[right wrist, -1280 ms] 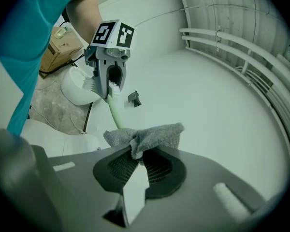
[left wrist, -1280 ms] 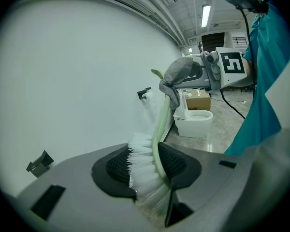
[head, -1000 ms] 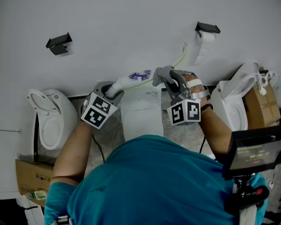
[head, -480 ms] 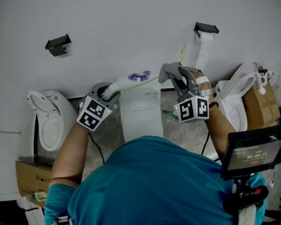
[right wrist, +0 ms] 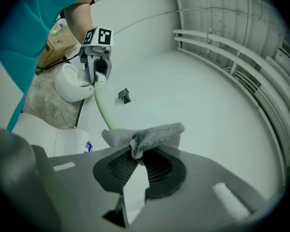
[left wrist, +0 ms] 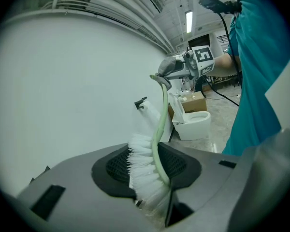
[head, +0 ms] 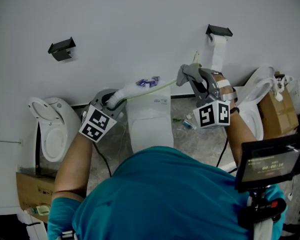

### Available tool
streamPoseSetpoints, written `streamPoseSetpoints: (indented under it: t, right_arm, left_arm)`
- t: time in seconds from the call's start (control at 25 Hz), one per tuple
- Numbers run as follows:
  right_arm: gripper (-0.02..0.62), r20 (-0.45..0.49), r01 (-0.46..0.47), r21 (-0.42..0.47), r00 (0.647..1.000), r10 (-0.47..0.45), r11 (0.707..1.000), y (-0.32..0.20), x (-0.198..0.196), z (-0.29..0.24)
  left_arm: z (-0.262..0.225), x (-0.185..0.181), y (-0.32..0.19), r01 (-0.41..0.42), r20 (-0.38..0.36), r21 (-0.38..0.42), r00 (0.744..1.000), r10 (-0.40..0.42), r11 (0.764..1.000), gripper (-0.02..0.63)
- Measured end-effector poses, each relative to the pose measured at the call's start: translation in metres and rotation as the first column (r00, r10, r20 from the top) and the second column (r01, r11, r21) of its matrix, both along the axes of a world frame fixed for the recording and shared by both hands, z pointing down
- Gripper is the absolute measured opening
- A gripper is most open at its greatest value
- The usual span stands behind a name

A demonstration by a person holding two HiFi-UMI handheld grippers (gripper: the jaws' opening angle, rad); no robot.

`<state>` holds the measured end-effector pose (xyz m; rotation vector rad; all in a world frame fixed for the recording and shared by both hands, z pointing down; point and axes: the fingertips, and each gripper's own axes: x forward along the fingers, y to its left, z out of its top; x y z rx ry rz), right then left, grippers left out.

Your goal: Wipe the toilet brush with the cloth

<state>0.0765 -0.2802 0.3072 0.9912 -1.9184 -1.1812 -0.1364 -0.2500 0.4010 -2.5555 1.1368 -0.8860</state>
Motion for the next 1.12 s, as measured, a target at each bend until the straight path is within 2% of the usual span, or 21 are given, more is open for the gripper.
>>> streamPoseSetpoints:
  t: [0.64, 0.92, 1.0, 1.12]
  right_arm:
    - [0.035, -0.063, -0.052, 0.054, 0.996, 0.055, 0.997, -0.018, 0.039, -0.019]
    - [0.035, -0.092, -0.109, 0.073, 0.989, 0.116, 0.991, -0.056, 0.061, -0.030]
    - [0.035, -0.054, -0.132, 0.056, 0.989, 0.135, 0.990, -0.066, 0.067, -0.039]
    - [0.035, 0.127, -0.134, 0.000, 0.983, 0.133, 0.991, -0.062, 0.071, -0.061]
  left_arm:
    - [-0.010, 0.002, 0.015, -0.077, 0.010, 0.074, 0.997, 0.076, 0.994, 0.156]
    - [-0.006, 0.004, 0.025, -0.106, 0.019, 0.069, 0.994, 0.105, 0.992, 0.156]
    - [-0.001, 0.007, 0.027, -0.113, -0.014, 0.041, 0.993, 0.114, 0.993, 0.156]
    - [0.004, 0.008, 0.028, -0.102, -0.108, -0.015, 0.989, 0.100, 0.995, 0.156]
